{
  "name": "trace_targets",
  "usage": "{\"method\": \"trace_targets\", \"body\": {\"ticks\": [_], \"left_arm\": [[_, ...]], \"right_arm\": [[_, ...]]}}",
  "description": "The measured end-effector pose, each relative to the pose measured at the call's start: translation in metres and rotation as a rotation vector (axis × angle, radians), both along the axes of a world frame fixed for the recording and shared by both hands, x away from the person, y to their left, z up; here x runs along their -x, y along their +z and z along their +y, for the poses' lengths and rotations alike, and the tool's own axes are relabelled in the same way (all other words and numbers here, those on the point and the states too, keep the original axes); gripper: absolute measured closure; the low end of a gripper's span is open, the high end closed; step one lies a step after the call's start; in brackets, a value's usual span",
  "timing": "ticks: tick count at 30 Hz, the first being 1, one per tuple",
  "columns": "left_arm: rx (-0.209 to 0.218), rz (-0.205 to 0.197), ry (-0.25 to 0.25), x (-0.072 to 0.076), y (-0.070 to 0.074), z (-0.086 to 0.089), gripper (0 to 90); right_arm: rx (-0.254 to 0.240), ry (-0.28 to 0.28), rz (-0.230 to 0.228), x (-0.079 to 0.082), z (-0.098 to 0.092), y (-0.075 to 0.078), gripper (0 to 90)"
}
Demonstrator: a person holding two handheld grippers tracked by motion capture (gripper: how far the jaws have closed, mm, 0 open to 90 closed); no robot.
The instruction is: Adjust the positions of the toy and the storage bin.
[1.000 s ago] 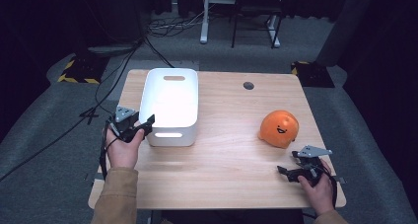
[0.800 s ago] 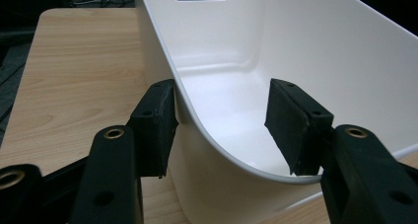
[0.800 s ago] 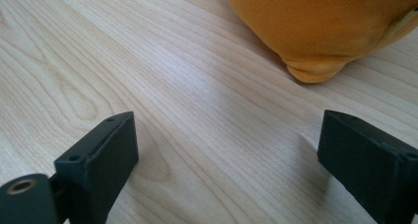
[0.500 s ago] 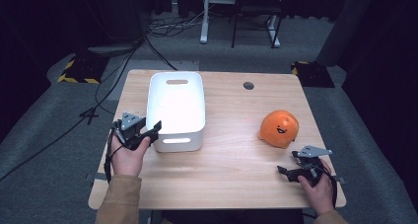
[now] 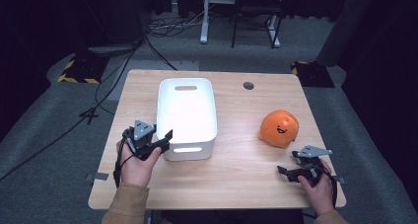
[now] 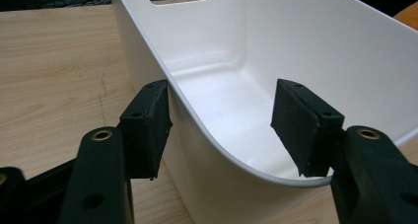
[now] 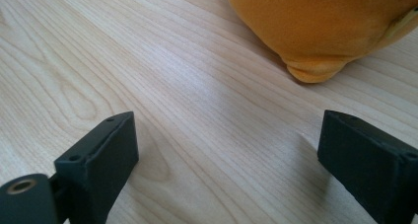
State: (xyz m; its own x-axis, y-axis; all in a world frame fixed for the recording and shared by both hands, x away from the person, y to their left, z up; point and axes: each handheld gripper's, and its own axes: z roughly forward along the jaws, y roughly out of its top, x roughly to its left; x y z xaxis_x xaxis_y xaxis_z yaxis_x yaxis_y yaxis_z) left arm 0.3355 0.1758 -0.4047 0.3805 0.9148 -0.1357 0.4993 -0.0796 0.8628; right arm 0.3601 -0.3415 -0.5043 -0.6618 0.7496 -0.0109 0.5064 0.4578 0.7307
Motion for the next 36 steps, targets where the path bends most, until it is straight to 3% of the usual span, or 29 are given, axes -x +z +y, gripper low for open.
{"method": "trace_targets", "body": {"ticks": [7, 36], "left_arm": [[-0.003, -0.002, -0.021, 0.008, -0.001, -0.012, 37.5], [0.059, -0.040, -0.145, 0.042, -0.008, -0.064, 28.3]], "right_arm": [[0.000, 0.000, 0.000, 0.000, 0.000, 0.000, 8.5], [0.000, 0.000, 0.000, 0.000, 0.000, 0.000, 8.5]]}}
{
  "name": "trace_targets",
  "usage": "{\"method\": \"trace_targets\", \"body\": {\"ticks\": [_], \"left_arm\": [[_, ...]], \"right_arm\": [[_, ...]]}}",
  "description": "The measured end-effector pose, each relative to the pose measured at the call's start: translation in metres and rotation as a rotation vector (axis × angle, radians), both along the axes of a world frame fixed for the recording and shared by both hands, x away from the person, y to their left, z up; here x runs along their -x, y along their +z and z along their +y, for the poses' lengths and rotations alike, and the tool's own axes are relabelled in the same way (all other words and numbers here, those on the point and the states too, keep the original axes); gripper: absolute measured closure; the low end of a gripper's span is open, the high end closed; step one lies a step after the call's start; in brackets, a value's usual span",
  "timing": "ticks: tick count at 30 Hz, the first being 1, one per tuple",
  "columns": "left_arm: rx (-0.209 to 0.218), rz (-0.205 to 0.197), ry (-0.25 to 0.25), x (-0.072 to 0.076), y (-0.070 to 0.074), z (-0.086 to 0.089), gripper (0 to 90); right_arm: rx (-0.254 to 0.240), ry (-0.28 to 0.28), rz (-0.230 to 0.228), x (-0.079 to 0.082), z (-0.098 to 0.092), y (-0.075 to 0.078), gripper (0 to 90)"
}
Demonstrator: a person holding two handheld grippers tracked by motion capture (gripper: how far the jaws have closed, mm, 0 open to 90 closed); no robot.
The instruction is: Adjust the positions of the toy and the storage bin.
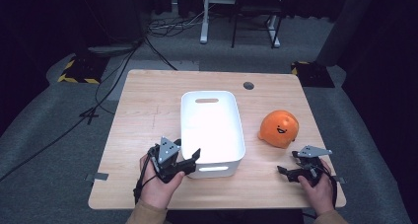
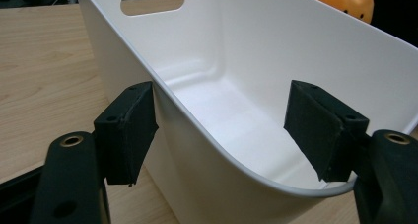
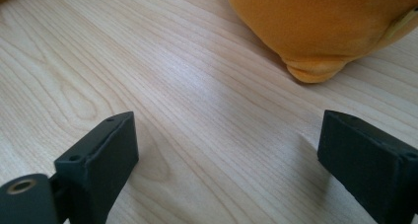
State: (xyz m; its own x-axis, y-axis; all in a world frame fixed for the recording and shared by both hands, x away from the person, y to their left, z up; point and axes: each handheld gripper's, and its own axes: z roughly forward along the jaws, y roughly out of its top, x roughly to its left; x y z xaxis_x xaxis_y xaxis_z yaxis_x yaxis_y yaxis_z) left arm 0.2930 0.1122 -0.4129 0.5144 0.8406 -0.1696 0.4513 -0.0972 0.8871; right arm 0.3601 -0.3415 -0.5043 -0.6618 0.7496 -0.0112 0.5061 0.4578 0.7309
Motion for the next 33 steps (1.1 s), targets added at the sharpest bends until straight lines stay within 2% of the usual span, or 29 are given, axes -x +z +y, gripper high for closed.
{"method": "trace_targets", "body": {"ticks": [2, 3, 8, 12, 17, 25, 33], "left_arm": [[-0.001, -0.003, -0.008, 0.001, 0.000, -0.002, 27.6], [0.014, -0.006, -0.020, 0.004, -0.002, -0.006, 27.2], [0.010, -0.009, -0.054, 0.013, -0.002, -0.017, 27.0], [0.034, -0.013, -0.091, 0.022, -0.004, -0.026, 26.8], [0.030, -0.011, -0.117, 0.032, -0.004, -0.036, 26.6], [0.033, -0.003, -0.085, 0.049, -0.004, -0.048, 25.5], [0.014, 0.003, -0.101, 0.055, -0.003, -0.052, 20.7]], "right_arm": [[0.000, 0.000, 0.000, 0.000, 0.000, 0.000, 8.5], [0.000, 0.000, 0.000, 0.000, 0.000, 0.000, 8.5], [0.000, 0.000, 0.000, 0.000, 0.000, 0.000, 8.5], [0.000, 0.000, 0.000, 0.000, 0.000, 0.000, 8.5], [0.000, 0.000, 0.000, 0.000, 0.000, 0.000, 8.5], [0.000, 0.001, 0.000, 0.000, 0.000, 0.000, 8.5], [0.000, 0.000, 0.001, 0.000, 0.000, 0.000, 8.5]]}}
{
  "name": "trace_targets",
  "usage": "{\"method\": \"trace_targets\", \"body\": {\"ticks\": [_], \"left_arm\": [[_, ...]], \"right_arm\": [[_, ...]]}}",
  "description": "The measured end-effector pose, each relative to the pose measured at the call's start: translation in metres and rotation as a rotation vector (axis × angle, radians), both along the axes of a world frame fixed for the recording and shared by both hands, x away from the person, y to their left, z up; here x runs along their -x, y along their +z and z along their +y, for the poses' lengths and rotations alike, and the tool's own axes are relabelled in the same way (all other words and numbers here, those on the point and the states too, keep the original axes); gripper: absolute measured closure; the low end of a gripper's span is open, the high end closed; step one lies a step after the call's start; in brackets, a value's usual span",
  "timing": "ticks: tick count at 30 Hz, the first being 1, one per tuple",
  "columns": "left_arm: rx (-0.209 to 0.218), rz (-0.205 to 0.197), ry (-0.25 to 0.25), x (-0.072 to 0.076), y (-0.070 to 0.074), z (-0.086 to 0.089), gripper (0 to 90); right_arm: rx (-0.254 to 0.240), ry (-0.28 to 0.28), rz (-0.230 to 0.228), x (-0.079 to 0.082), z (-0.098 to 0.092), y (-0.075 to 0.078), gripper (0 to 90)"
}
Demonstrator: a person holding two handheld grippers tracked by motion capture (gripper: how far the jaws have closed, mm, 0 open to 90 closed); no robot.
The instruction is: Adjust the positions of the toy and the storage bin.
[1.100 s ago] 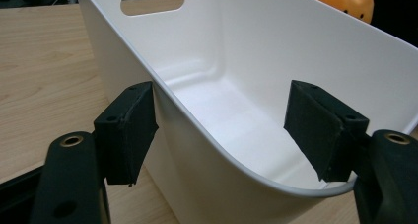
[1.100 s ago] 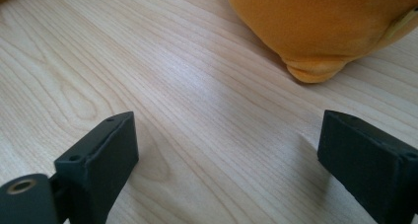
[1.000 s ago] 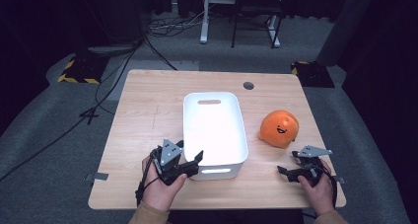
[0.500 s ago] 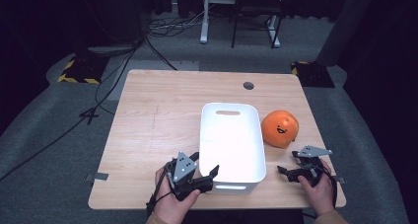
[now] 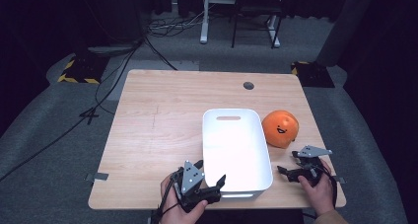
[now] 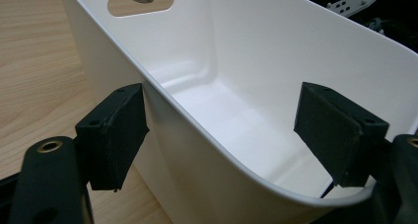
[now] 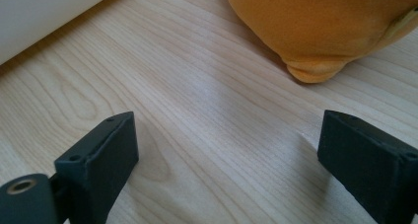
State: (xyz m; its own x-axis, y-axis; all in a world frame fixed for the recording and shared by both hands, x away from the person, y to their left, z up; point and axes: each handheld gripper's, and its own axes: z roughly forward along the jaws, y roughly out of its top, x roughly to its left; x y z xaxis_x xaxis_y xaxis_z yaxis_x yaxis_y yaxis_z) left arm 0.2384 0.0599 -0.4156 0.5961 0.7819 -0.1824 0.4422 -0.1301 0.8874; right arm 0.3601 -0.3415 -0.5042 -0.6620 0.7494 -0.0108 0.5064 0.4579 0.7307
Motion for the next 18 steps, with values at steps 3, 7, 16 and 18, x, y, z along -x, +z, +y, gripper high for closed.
{"method": "trace_targets", "body": {"ticks": [3, 7, 16, 18], "left_arm": [[-0.003, -0.003, 0.003, 0.001, 0.000, 0.000, 20.6], [0.001, -0.015, 0.015, -0.001, 0.002, 0.006, 15.8], [0.009, -0.078, 0.054, -0.006, 0.016, 0.021, 16.1], [0.002, -0.082, 0.064, -0.009, 0.018, 0.025, 16.2]], "right_arm": [[0.000, 0.000, 0.000, 0.000, 0.000, 0.000, 8.5], [0.000, 0.000, 0.000, 0.000, 0.000, 0.000, 8.5], [0.000, 0.000, 0.000, 0.000, 0.000, 0.000, 8.5], [0.000, 0.000, 0.000, 0.000, 0.000, 0.000, 8.5]]}}
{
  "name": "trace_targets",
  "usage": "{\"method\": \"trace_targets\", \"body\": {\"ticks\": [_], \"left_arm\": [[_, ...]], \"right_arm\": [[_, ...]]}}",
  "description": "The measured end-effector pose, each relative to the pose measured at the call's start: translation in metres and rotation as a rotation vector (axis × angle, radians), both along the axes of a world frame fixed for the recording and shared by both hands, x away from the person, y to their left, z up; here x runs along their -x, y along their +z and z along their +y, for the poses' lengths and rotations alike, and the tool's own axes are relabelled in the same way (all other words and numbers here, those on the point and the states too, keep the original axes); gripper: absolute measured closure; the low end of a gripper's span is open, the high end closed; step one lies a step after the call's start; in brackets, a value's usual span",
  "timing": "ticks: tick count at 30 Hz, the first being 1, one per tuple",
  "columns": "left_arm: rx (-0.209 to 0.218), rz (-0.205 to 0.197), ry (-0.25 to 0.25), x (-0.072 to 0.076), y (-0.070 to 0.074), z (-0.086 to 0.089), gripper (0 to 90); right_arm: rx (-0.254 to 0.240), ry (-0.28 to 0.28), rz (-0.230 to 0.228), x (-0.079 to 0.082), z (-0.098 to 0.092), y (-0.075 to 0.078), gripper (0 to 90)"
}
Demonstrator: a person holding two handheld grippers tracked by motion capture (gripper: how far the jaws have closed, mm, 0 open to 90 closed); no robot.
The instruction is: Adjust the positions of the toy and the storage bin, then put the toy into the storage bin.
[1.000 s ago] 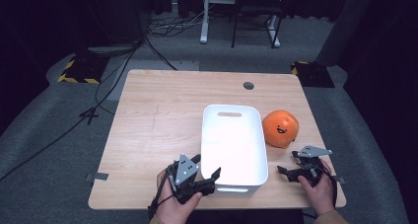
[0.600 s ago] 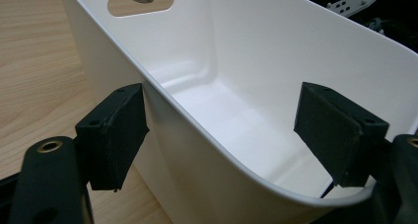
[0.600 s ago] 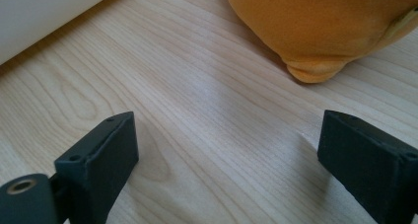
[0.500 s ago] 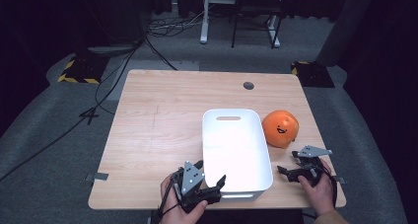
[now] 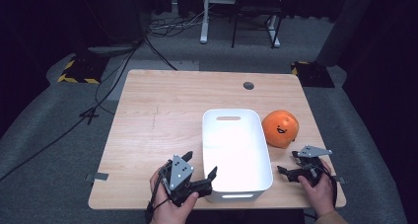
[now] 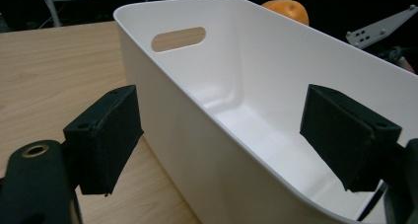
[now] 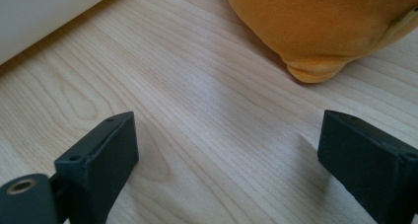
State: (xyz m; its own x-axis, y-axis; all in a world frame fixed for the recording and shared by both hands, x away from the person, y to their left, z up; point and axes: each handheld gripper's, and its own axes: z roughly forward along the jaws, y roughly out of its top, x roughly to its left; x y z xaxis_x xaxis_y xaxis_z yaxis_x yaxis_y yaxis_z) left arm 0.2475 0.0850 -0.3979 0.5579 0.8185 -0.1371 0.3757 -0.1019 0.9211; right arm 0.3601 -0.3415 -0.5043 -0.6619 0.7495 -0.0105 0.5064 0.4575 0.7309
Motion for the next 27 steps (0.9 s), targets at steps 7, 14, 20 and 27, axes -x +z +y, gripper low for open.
{"method": "trace_targets", "body": {"ticks": [7, 14, 20, 27], "left_arm": [[-0.030, -0.009, 0.059, -0.012, 0.006, 0.021, 16.3], [-0.029, -0.003, 0.132, -0.023, 0.003, 0.043, 16.0], [-0.072, 0.051, 0.165, -0.035, -0.014, 0.058, 16.0], [-0.162, 0.134, 0.179, -0.049, -0.031, 0.073, 15.9]], "right_arm": [[0.000, 0.000, 0.000, 0.000, 0.000, 0.000, 8.5], [0.001, 0.000, 0.000, 0.000, 0.000, 0.000, 8.5], [0.001, 0.000, 0.000, 0.000, 0.000, 0.000, 8.5], [0.000, 0.000, 0.000, 0.000, 0.000, 0.000, 8.5]]}}
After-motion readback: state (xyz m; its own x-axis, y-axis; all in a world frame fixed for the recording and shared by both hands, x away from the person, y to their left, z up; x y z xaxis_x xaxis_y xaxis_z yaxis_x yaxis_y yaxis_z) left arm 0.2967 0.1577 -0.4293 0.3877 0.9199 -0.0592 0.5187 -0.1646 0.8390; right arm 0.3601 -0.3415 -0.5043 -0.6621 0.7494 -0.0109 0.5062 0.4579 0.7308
